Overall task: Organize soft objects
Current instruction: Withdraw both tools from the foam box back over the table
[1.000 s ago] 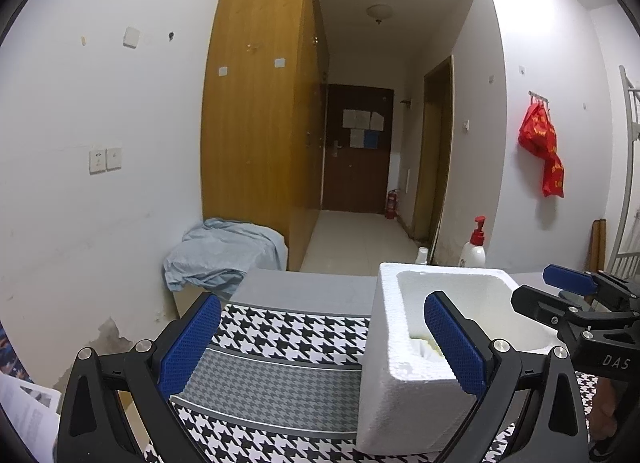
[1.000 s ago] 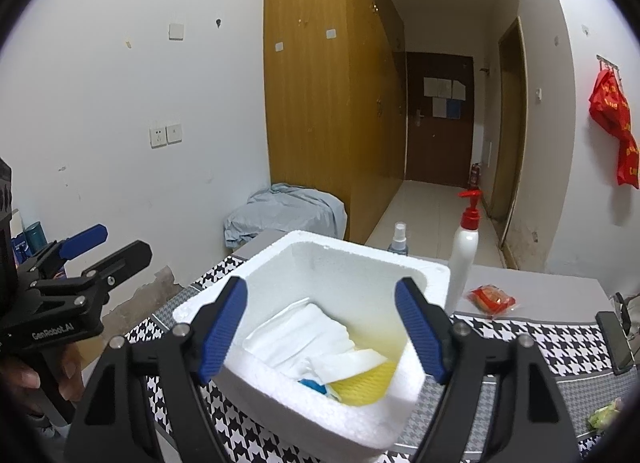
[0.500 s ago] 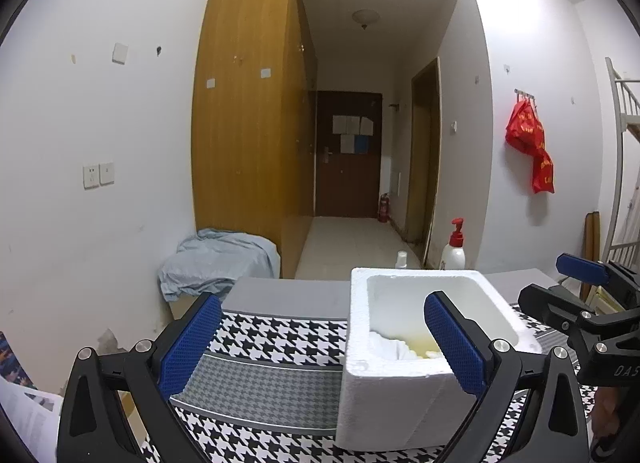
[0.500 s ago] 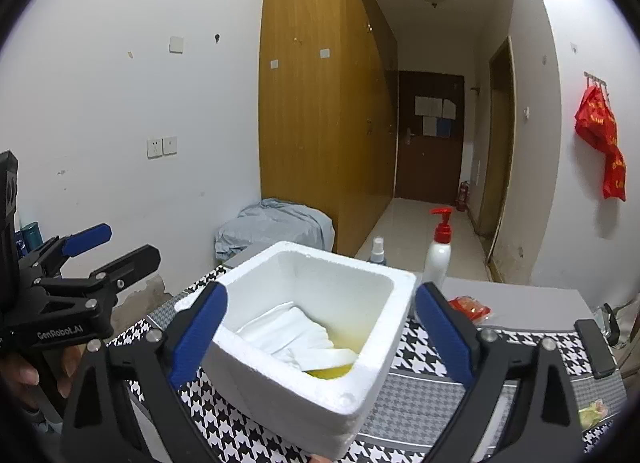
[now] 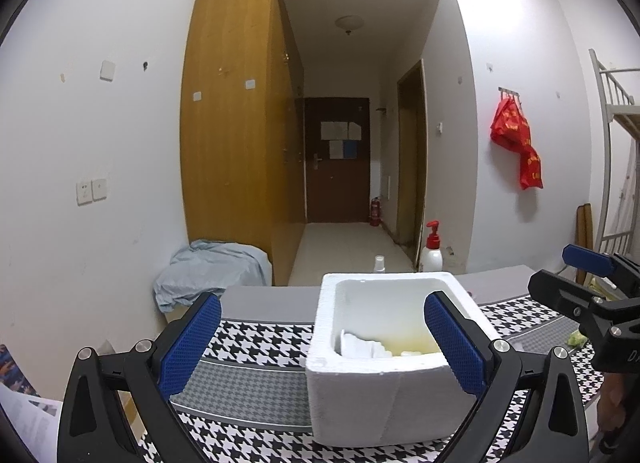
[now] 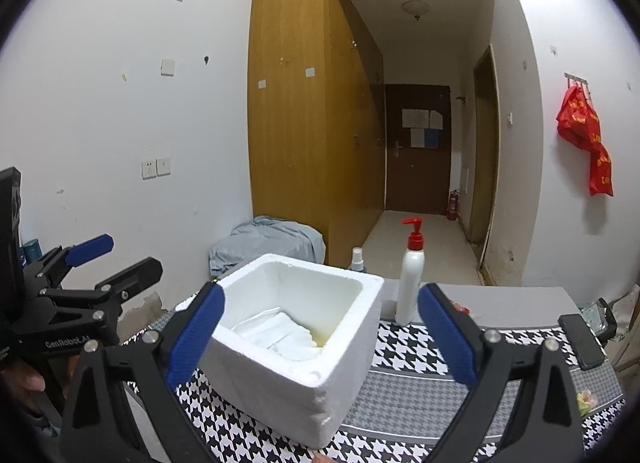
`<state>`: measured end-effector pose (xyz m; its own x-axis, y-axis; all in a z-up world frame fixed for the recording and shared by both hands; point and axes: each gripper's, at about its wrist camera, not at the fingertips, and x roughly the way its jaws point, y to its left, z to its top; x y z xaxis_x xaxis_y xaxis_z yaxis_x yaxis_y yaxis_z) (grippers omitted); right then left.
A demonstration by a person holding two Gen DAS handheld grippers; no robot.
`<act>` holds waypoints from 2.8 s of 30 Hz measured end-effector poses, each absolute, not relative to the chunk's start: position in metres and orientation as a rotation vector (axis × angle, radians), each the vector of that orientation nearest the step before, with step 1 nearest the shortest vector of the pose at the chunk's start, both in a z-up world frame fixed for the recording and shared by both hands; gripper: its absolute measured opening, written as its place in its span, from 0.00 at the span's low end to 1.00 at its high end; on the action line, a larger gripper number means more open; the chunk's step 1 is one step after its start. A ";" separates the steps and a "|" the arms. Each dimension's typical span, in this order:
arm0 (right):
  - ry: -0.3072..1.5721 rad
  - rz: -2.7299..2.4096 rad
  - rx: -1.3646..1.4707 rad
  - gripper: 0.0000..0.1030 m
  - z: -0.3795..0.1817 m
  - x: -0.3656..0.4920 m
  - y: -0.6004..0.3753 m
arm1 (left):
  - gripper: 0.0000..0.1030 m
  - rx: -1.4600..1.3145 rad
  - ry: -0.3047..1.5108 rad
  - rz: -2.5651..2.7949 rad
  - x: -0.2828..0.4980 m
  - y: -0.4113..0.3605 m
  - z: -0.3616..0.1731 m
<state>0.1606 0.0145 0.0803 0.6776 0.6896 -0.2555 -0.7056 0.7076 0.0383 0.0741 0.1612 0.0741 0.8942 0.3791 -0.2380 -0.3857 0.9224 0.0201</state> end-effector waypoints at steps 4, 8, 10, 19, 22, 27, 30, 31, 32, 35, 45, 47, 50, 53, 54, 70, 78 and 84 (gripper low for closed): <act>0.246 0.774 -0.051 0.96 0.082 0.157 0.003 | 0.99 -0.036 0.234 0.390 0.072 0.156 0.076; 0.232 0.754 -0.044 0.97 0.083 0.153 -0.008 | 0.99 -0.037 0.221 0.372 0.069 0.149 0.078; 0.230 0.751 -0.038 0.97 0.083 0.151 -0.014 | 0.99 -0.039 0.213 0.359 0.067 0.145 0.079; 0.210 0.705 -0.044 0.98 0.082 0.143 -0.033 | 0.99 -0.043 0.193 0.307 0.064 0.127 0.077; 0.202 0.697 -0.041 0.98 0.081 0.142 -0.041 | 0.99 -0.035 0.196 0.295 0.066 0.121 0.075; 0.201 0.686 -0.045 0.98 0.079 0.139 -0.050 | 0.99 -0.049 0.196 0.272 0.066 0.112 0.071; 0.210 0.679 -0.039 0.98 0.075 0.140 -0.055 | 0.99 -0.044 0.196 0.252 0.066 0.104 0.067; 0.210 0.674 -0.037 0.98 0.074 0.140 -0.056 | 0.99 -0.041 0.195 0.243 0.066 0.101 0.066; 0.211 0.672 -0.034 0.98 0.074 0.141 -0.057 | 0.99 -0.042 0.193 0.238 0.066 0.100 0.065; 0.217 0.669 -0.034 0.98 0.070 0.141 -0.059 | 0.99 -0.042 0.188 0.223 0.067 0.096 0.062; 0.233 0.648 -0.048 0.98 0.053 0.138 -0.069 | 0.99 -0.046 0.194 0.175 0.068 0.083 0.046; 0.242 0.648 -0.043 0.98 0.049 0.138 -0.070 | 0.99 -0.041 0.193 0.185 0.068 0.080 0.043; 0.254 0.621 -0.042 0.98 0.046 0.139 -0.071 | 0.99 -0.046 0.201 0.168 0.068 0.080 0.038; 0.257 0.620 -0.035 0.98 0.043 0.138 -0.074 | 0.99 -0.055 0.210 0.156 0.070 0.080 0.035; 0.259 0.617 -0.035 0.98 0.043 0.138 -0.075 | 0.99 -0.054 0.209 0.153 0.070 0.079 0.034; 0.293 0.464 -0.017 0.98 0.027 0.146 -0.115 | 0.99 0.027 0.232 0.003 0.085 0.036 0.017; 0.307 0.349 -0.017 0.98 0.022 0.146 -0.146 | 0.99 0.044 0.277 -0.104 0.104 0.006 0.007; 0.325 0.286 0.008 0.98 0.018 0.147 -0.171 | 0.99 0.041 0.309 -0.153 0.114 -0.008 0.003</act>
<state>0.1471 -0.1715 0.0181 0.9075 0.2788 -0.3142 -0.2763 0.9596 0.0535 0.1143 -0.0083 0.0030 0.9410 -0.1439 -0.3063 0.1565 0.9875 0.0168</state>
